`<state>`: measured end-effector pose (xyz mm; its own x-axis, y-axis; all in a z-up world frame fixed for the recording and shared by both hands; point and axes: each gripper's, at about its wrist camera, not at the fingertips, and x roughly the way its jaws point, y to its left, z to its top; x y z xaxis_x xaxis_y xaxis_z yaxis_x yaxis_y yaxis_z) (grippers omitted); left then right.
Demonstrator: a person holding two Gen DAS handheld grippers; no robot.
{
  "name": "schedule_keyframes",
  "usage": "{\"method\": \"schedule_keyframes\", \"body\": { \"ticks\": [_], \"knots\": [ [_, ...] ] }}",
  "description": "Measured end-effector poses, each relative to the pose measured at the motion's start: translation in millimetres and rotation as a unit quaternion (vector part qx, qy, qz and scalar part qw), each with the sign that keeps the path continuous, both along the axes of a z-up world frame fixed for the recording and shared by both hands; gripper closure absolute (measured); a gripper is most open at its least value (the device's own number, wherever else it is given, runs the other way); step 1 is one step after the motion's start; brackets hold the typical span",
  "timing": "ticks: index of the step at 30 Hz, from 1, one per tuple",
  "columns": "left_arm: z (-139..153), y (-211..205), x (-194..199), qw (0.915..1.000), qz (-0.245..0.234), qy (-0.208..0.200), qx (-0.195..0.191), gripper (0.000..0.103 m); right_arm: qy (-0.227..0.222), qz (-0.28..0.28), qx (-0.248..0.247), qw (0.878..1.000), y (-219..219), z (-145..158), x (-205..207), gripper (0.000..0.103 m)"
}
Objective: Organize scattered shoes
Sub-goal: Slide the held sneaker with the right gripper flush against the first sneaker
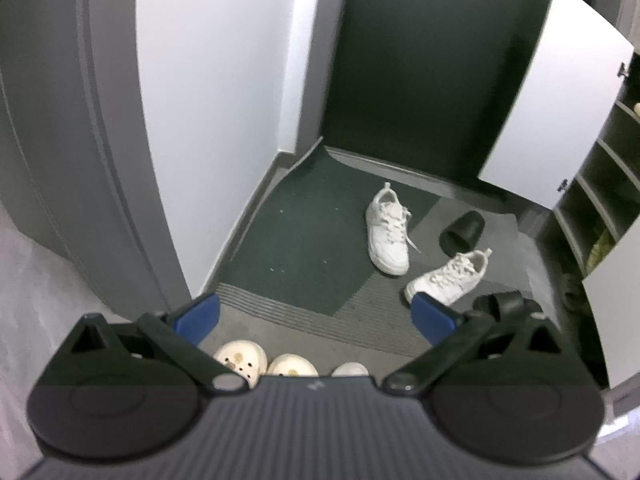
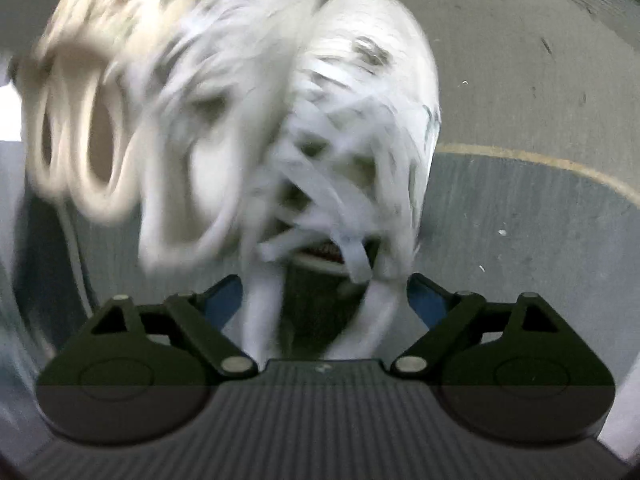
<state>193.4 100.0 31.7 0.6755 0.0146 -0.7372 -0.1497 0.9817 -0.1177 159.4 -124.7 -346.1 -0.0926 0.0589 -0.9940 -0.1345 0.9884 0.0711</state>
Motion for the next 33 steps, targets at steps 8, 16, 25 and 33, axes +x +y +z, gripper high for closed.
{"method": "schedule_keyframes", "body": {
  "ticks": [8, 16, 25, 33],
  "knots": [
    [0, 12, -6, 0.9994, 0.009, 0.016, -0.028, 0.000, -0.111, -0.022, 0.007, 0.994, -4, 118, -2, 0.009],
    [11, 11, -36, 0.9992, -0.016, -0.012, -0.033, 0.000, -0.120, -0.072, -0.011, 0.990, -22, 69, 16, 0.010],
    [0, 17, -44, 0.9973, -0.039, 0.017, -0.059, 0.000, -0.122, -0.214, 0.023, 0.969, -39, -14, -39, 0.009],
    [-14, 21, -39, 0.9947, -0.038, 0.054, -0.079, 0.000, -0.177, -0.219, 0.009, 0.959, -32, -42, -43, 0.012]
  ]
}}
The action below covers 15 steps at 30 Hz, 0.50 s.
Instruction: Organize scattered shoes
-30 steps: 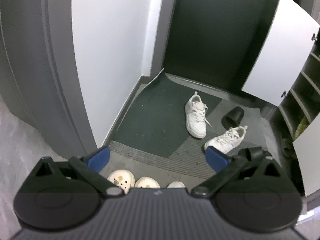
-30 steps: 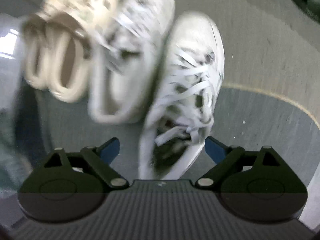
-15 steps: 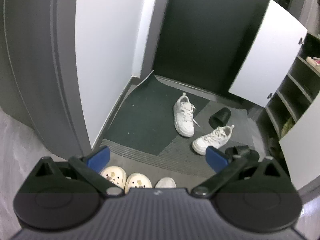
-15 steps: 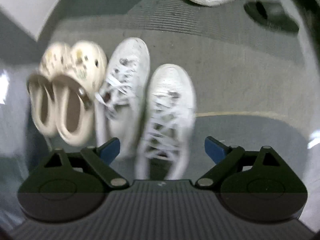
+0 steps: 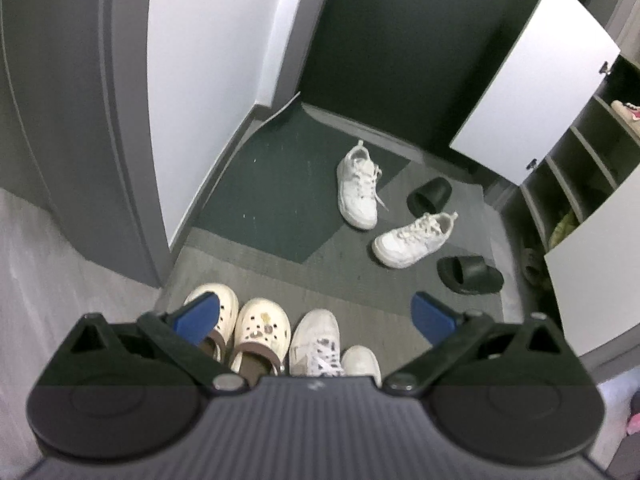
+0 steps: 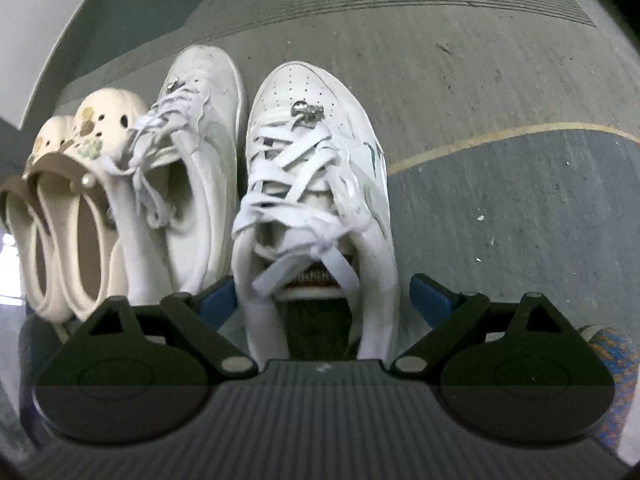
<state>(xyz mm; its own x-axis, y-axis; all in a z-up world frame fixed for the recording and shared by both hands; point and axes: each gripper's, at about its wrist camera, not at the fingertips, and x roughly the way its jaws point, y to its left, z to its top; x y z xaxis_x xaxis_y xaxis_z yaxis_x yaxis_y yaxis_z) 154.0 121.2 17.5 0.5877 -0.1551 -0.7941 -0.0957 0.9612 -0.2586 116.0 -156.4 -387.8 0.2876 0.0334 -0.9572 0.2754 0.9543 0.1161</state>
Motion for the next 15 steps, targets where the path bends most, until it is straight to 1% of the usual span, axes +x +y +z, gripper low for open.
{"method": "schedule_keyframes", "body": {
  "ticks": [3, 5, 6, 7, 9, 11, 12, 15],
  "knots": [
    [-3, -1, -1, 1.0000, -0.003, 0.002, 0.004, 0.000, -0.028, -0.013, -0.014, 0.999, 0, -5, -1, 0.017],
    [-5, -2, -1, 1.0000, -0.003, 0.005, 0.008, 0.000, -0.037, -0.049, -0.018, 0.998, -2, -3, 2, 0.021],
    [-5, -3, -1, 0.9999, -0.002, 0.006, 0.008, 0.000, -0.043, -0.051, -0.026, 0.997, 0, 1, 6, 0.022],
    [-6, -4, -1, 0.9999, -0.001, 0.008, 0.008, 0.000, -0.051, -0.052, -0.034, 0.997, 2, 4, 11, 0.023],
    [-6, -7, -2, 0.9999, 0.003, 0.004, 0.014, 0.000, -0.083, -0.043, -0.049, 0.994, 5, 13, 18, 0.025],
    [-4, -11, -3, 0.9998, 0.001, -0.004, 0.020, 0.000, -0.102, -0.034, -0.050, 0.993, 2, 17, 27, 0.025],
    [-4, -14, -3, 0.9997, -0.003, -0.009, 0.024, 0.000, -0.109, -0.029, -0.051, 0.992, 0, 18, 30, 0.025],
    [-5, -22, -3, 0.9991, -0.015, -0.013, 0.037, 0.000, -0.107, -0.016, -0.053, 0.993, -4, 11, 36, 0.023]
  ]
}}
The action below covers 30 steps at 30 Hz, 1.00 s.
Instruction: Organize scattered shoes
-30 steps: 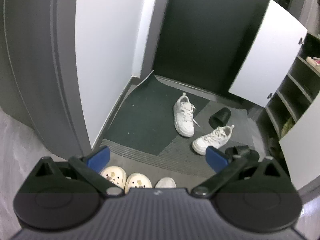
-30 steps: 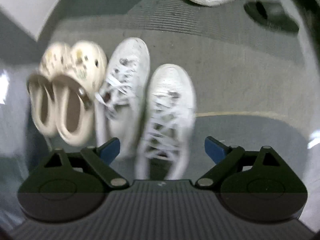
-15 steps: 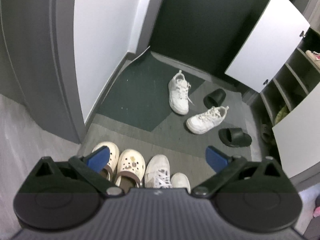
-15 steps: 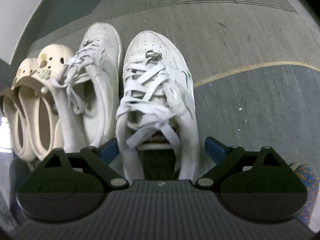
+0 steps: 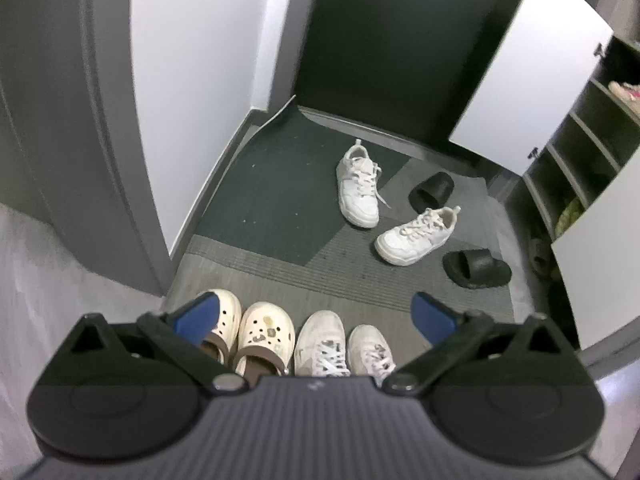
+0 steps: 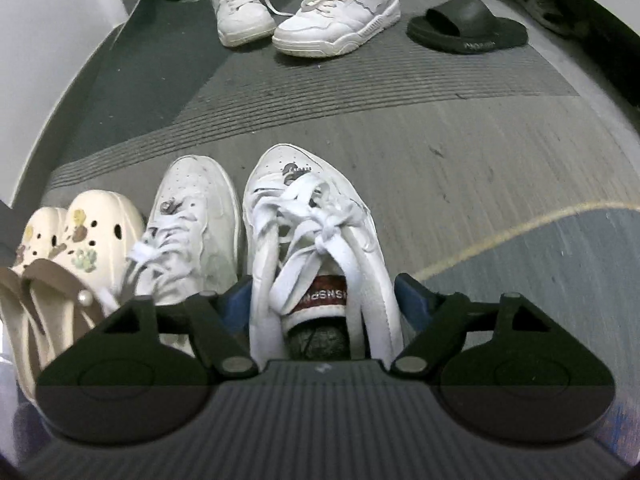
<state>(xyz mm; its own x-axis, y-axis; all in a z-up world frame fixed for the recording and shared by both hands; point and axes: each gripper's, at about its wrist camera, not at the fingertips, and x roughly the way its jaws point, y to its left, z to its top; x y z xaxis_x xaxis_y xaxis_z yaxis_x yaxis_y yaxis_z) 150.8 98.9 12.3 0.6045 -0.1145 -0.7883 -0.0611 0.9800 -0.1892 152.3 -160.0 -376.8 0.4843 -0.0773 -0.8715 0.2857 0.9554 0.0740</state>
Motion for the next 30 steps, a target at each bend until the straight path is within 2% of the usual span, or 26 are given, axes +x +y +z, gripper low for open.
{"method": "schedule_keyframes", "body": {
  "ticks": [3, 6, 8, 11, 13, 15, 18, 24, 27, 30],
  "knots": [
    [-4, -4, 1, 0.9999, -0.004, 0.012, 0.001, 0.000, -0.014, -0.004, 0.003, 1.000, -3, -5, -8, 0.021],
    [-4, -4, 1, 0.9997, -0.010, 0.019, -0.009, 0.000, -0.079, -0.034, -0.022, 0.996, -1, 11, -25, 0.013],
    [-1, -6, -1, 0.9998, -0.014, 0.012, -0.006, 0.000, -0.119, -0.048, -0.034, 0.991, 4, 26, -34, 0.013],
    [5, -10, -5, 0.9997, -0.022, -0.005, -0.002, 0.000, -0.177, 0.013, -0.040, 0.983, 25, 45, -44, 0.013],
    [6, -13, -7, 0.9997, -0.024, -0.007, -0.001, 0.000, -0.189, 0.075, -0.038, 0.978, 45, 50, -45, 0.013],
    [5, -16, -8, 0.9996, -0.028, -0.001, -0.005, 0.000, -0.172, 0.141, -0.031, 0.974, 70, 46, -42, 0.013],
    [3, -19, -10, 0.9994, -0.034, 0.006, -0.005, 0.000, -0.136, 0.173, -0.031, 0.975, 93, 32, -38, 0.013],
    [2, -16, -13, 0.9994, -0.034, 0.009, -0.008, 0.000, -0.063, 0.142, 0.000, 0.988, 89, -5, -33, 0.013],
    [3, -14, -12, 0.9996, -0.030, 0.000, -0.003, 0.000, -0.032, 0.147, -0.002, 0.989, 87, -26, -28, 0.013],
    [5, -14, -11, 0.9995, -0.030, -0.008, 0.004, 0.000, -0.019, 0.147, 0.003, 0.989, 91, -40, -23, 0.013]
  ]
}}
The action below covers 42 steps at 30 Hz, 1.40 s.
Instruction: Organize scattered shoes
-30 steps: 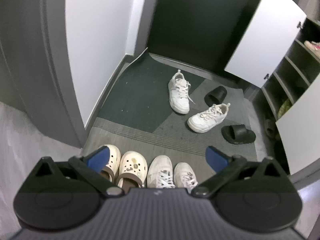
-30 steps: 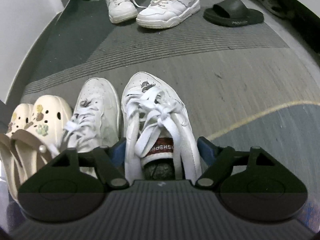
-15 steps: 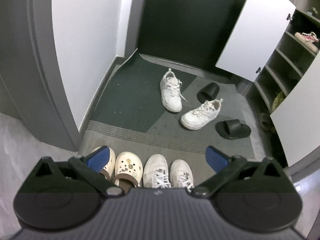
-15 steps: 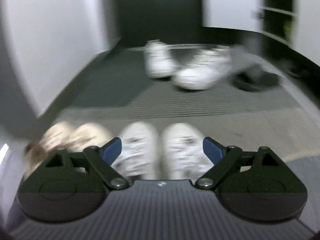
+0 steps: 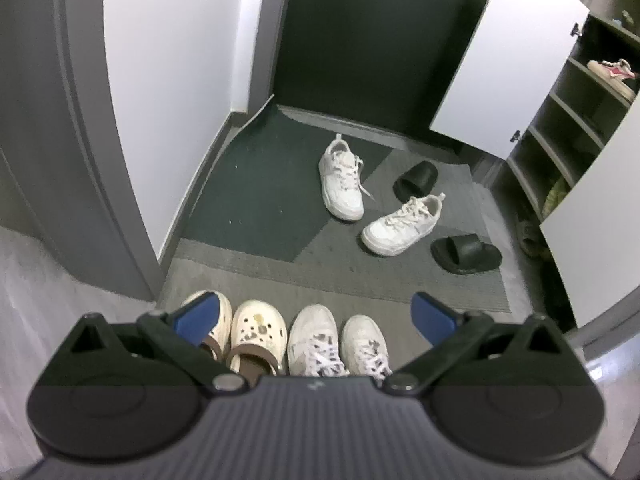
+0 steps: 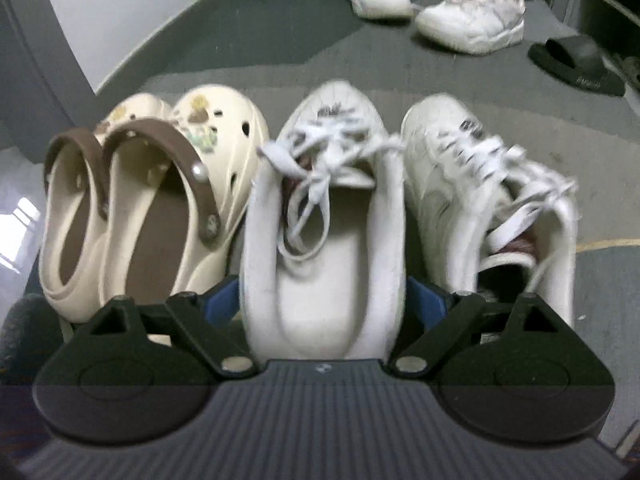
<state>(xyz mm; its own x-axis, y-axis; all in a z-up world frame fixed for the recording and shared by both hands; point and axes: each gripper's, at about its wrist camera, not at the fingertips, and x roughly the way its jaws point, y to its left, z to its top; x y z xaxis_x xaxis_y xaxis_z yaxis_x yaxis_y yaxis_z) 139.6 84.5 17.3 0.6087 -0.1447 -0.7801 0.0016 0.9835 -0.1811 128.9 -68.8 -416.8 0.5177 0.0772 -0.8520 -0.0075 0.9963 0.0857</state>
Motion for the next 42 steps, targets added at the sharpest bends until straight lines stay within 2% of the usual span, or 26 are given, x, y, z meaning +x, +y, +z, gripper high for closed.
{"method": "schedule_keyframes", "body": {
  "ticks": [5, 11, 15, 18, 21, 22, 23, 26, 28, 32, 36, 38, 39, 42],
  "knots": [
    [-3, -1, 5, 0.9999, -0.004, 0.011, 0.001, 0.000, -0.003, -0.024, 0.000, 1.000, 10, 5, -1, 0.017],
    [2, -3, 4, 0.9999, -0.012, 0.004, -0.007, 0.000, -0.003, -0.022, 0.031, 0.999, 19, 8, -8, 0.017],
    [3, -6, 1, 0.9997, -0.022, 0.006, -0.013, 0.000, -0.009, -0.016, 0.003, 1.000, 14, 16, -16, 0.017],
    [4, -9, -2, 0.9993, -0.033, 0.007, -0.018, 0.000, -0.060, -0.010, 0.001, 0.998, 8, 34, -27, 0.015],
    [5, -12, -6, 0.9990, -0.038, 0.008, -0.023, 0.000, -0.120, 0.023, 0.007, 0.992, 9, 61, -34, 0.015],
    [4, -13, -7, 0.9988, -0.040, 0.011, -0.025, 0.000, -0.136, 0.027, -0.002, 0.990, 9, 66, -35, 0.014],
    [3, -13, -8, 0.9987, -0.041, 0.015, -0.025, 0.000, -0.171, 0.032, -0.026, 0.984, 9, 80, -38, 0.013],
    [1, -13, -10, 0.9985, -0.042, 0.022, -0.027, 0.000, -0.195, 0.004, -0.084, 0.977, -6, 91, -37, 0.009],
    [0, -11, -11, 0.9986, -0.040, 0.022, -0.027, 0.000, -0.167, -0.031, -0.097, 0.981, -26, 83, -33, 0.005],
    [1, -3, -12, 0.9991, -0.028, 0.017, -0.027, 0.000, -0.100, -0.102, -0.055, 0.988, -67, 56, -30, 0.005],
    [-1, 2, -10, 0.9993, -0.020, 0.020, -0.024, 0.000, -0.054, -0.120, -0.019, 0.991, -84, 32, -27, 0.005],
    [-3, 2, -8, 0.9994, -0.020, 0.021, -0.018, 0.000, -0.009, -0.121, -0.013, 0.993, -85, 18, -19, 0.006],
    [-4, 2, -7, 0.9994, -0.020, 0.021, -0.015, 0.000, -0.001, -0.122, -0.014, 0.992, -84, 13, -15, 0.012],
    [-6, 2, -3, 0.9997, -0.013, 0.022, -0.005, 0.000, -0.002, -0.138, 0.000, 0.990, -87, 6, -11, 0.013]
  ]
}}
